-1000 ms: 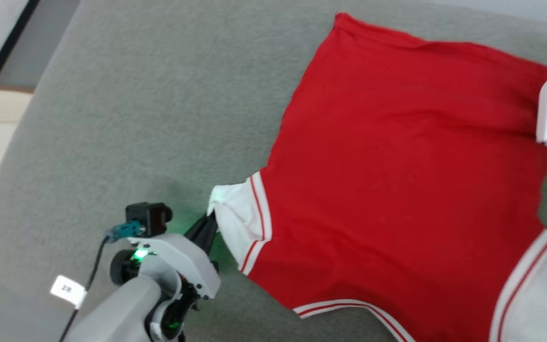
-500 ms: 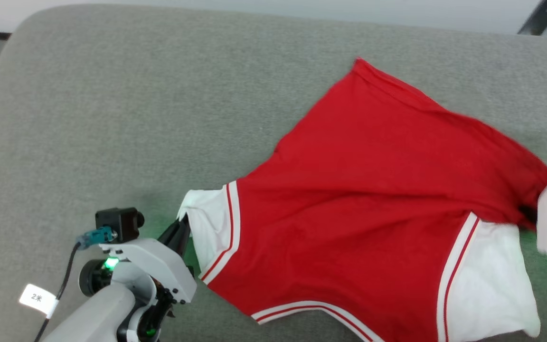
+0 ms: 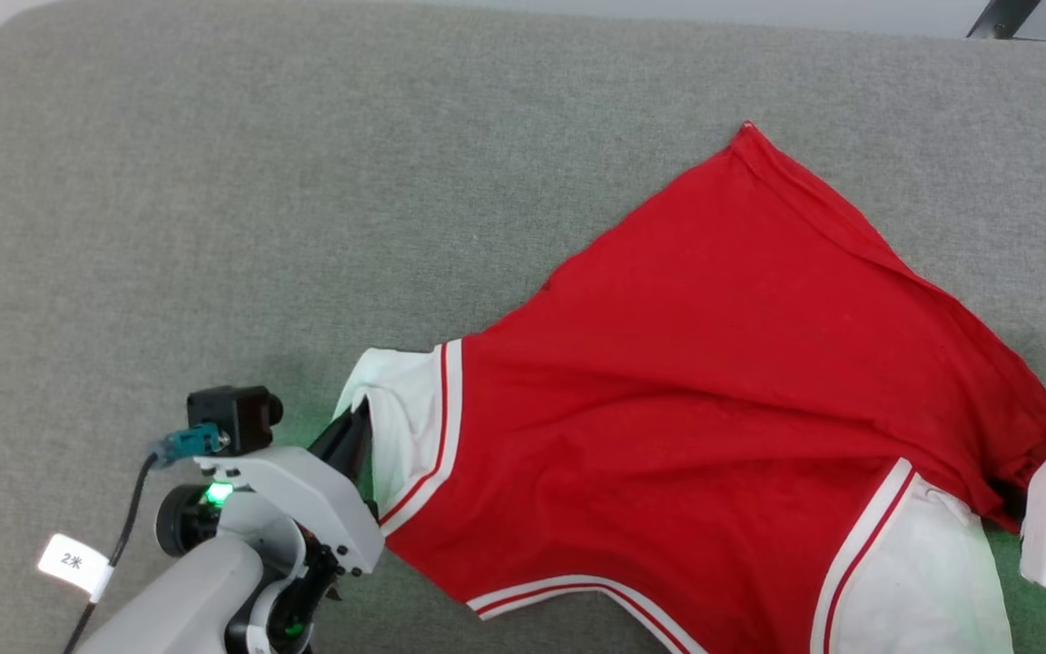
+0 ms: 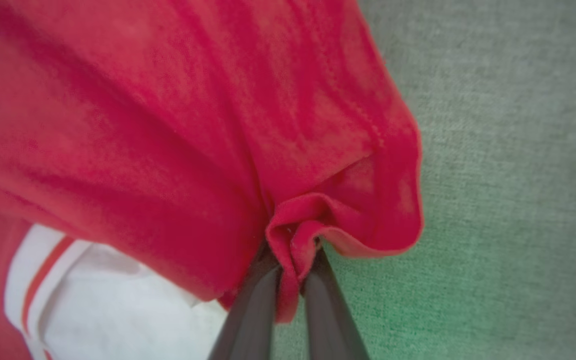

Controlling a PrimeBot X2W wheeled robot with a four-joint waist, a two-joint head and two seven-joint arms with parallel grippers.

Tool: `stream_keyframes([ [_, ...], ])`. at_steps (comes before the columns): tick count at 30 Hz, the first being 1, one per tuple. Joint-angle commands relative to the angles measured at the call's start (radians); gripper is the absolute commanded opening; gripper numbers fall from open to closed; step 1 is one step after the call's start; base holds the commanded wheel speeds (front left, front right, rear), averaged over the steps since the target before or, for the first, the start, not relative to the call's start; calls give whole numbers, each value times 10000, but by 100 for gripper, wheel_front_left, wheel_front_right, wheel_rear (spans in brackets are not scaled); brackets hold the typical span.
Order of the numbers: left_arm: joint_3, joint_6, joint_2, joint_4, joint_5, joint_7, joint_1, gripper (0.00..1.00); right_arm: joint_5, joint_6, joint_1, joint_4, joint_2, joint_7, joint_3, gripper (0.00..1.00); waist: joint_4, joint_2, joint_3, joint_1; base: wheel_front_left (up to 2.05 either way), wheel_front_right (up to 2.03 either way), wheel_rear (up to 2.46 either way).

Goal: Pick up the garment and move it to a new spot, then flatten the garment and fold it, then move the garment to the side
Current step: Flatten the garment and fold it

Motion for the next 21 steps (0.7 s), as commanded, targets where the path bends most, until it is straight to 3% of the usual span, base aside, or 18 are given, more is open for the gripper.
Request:
stream_keyframes([
  [1, -11, 41, -11, 5, 55, 30, -35, 0, -309, -19, 796, 1175, 337, 409, 201, 0, 25, 0, -14, 0, 0, 0, 0],
  [2, -9, 43, -29, 7, 36, 41, -27, 0, -350, -19, 724, 1405, 423, 371, 145, 0, 30, 0, -37, 0, 0, 0, 0],
  [3, -26, 45, -44, 14, 33, 54, -18, 0, -499, -19, 637, 1586, 420, 235, 139, 23, 42, 0, -66, 0, 0, 0, 0],
  [4, -50, 51, -53, 26, 44, 60, -8, 0, -613, -31, 561, 1793, 383, 200, 187, 50, 57, 0, -107, 0, 0, 0, 0],
  [5, -60, 56, -49, 30, 40, 72, 19, 0, -651, -31, 520, 1992, 379, 235, 208, 100, 61, 0, -162, 0, 0, 0, 0],
  [13, -104, 158, 35, -42, -20, 63, 319, 0, -509, -24, 220, 1359, -50, 664, 368, 100, 35, 0, -614, 0, 0, 0, 0],
  [17, -86, 270, 103, -169, -50, -16, 523, 0, -250, -16, 359, -60, -322, 903, 22, 100, 9, 0, -839, 0, 0, 0, 0],
  [21, -73, 365, 180, -299, -102, -53, 687, 0, -221, -16, 719, -1627, -171, 691, -429, 100, -32, 0, -993, 0, 0, 0, 0],
])
